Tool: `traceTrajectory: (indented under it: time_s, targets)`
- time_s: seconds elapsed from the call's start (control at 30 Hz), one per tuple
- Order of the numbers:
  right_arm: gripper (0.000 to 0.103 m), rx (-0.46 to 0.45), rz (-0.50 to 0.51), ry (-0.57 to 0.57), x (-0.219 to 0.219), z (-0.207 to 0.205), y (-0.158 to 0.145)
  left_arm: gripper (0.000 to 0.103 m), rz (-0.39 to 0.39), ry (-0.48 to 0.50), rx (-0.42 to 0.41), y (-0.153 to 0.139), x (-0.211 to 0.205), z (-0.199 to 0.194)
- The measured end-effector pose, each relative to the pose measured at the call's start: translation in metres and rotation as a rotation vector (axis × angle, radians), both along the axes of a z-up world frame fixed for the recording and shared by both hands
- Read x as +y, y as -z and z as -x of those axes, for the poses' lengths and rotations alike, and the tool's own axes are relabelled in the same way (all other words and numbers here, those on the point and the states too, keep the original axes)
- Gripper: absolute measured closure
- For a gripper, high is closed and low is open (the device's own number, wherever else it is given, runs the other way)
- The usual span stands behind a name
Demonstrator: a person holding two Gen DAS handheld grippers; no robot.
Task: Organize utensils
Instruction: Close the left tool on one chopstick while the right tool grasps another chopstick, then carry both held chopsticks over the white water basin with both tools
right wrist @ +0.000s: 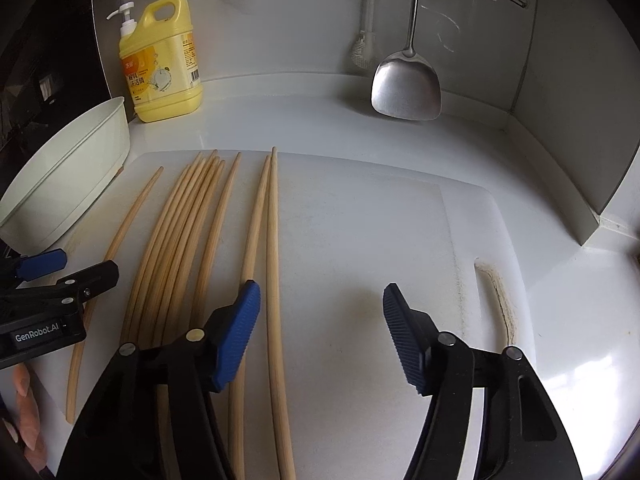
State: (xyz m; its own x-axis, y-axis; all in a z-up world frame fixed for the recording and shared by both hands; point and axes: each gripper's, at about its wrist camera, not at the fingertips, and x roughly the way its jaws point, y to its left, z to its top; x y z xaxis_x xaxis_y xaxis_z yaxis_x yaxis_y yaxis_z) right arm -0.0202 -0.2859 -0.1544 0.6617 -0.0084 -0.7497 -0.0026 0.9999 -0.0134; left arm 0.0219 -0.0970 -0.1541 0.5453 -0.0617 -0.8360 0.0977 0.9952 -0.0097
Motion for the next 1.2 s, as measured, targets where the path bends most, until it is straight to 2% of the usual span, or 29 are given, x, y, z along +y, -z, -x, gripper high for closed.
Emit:
traceTrajectory:
  time_s: [0.03,0.1,0.17,0.23,0.27,0.33,0.43,0.77,0.87,1.07,1.2]
  targets:
    - [0.055,0.002,0.005,-0.014,0.003,0.0,-0.001,0.029,0.0,0.006,-0.001,-0.001,-0.002,0.001]
    - [0.069,0.004,0.017,-0.042,0.009,0.001,-0.002,0.035,0.002,0.017,0.0,-0.003,-0.005,0.001]
    - [0.075,0.007,0.019,-0.056,0.011,0.002,-0.002,0.042,0.004,0.021,0.001,-0.005,-0.006,0.001]
    - [0.083,0.01,0.018,-0.067,0.013,0.002,-0.003,0.058,0.006,0.023,0.002,-0.007,-0.007,0.001]
    - [0.093,0.011,0.026,-0.07,0.014,0.003,-0.003,0.063,0.006,0.026,0.003,-0.007,-0.008,0.001]
    - [0.096,0.007,0.042,-0.075,0.017,0.004,-0.002,0.079,0.01,0.036,0.003,-0.009,-0.009,0.002]
    - [0.096,0.009,0.024,-0.071,0.015,0.006,-0.001,0.094,0.01,0.055,-0.009,-0.008,-0.012,0.005]
    - [0.097,0.0,-0.104,-0.017,-0.002,0.014,-0.006,0.096,0.101,0.079,0.023,-0.008,-0.006,0.005]
    - [0.097,-0.011,-0.125,0.0,-0.005,0.017,-0.011,0.096,0.102,0.084,0.025,-0.011,-0.006,0.01]
    - [0.097,-0.03,-0.152,0.001,-0.006,0.021,-0.035,0.096,0.09,0.09,0.003,-0.04,-0.007,0.019]
    - [0.097,-0.055,-0.153,-0.03,0.003,0.023,-0.059,0.096,0.069,0.064,-0.045,-0.075,0.003,0.027]
